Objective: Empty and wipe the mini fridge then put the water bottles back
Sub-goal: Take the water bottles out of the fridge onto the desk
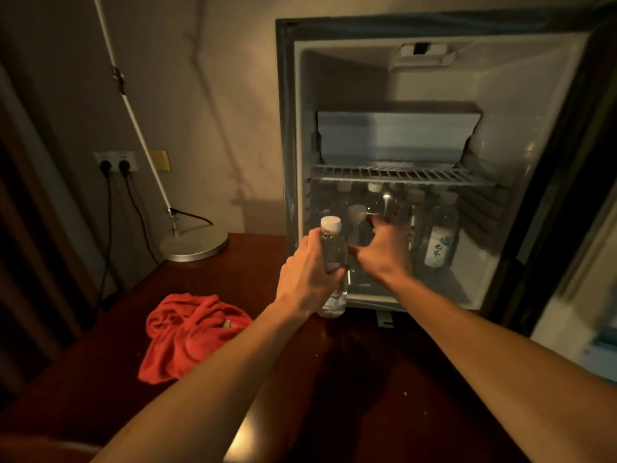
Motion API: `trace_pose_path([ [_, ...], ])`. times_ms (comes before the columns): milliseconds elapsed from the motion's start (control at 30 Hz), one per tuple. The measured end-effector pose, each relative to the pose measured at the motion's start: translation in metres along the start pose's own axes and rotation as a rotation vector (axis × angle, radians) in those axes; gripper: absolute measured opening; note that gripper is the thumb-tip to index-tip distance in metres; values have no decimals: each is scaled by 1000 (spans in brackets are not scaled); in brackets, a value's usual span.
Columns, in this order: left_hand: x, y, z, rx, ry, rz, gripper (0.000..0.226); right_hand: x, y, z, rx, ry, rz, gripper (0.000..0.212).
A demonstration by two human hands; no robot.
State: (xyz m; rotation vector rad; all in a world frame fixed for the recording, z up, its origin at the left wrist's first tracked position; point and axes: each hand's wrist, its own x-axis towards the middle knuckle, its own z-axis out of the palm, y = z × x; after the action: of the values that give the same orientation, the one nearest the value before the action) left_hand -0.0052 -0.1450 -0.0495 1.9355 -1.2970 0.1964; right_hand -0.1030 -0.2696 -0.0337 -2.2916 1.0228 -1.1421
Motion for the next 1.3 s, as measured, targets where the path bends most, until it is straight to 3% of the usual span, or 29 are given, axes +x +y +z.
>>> trace_pose_path([
  [100, -22, -8, -19, -3, 24, -1, 61, -22, -19, 2, -32, 19, -22, 65],
  [367, -62, -37, -72, 22, 126, 0, 61, -71, -64, 16, 18, 74, -179, 51],
  [567, -68, -74, -99, -4, 205, -4, 65, -81, -96, 34, 52, 30, -260, 58],
  [867, -40, -127, -118, -54, 348, -137, 67, -52, -119, 85, 88, 3, -245, 57],
  [1300, 31, -204, -110, -31, 305, -140, 65, -8, -125, 165, 151, -10, -204, 53],
])
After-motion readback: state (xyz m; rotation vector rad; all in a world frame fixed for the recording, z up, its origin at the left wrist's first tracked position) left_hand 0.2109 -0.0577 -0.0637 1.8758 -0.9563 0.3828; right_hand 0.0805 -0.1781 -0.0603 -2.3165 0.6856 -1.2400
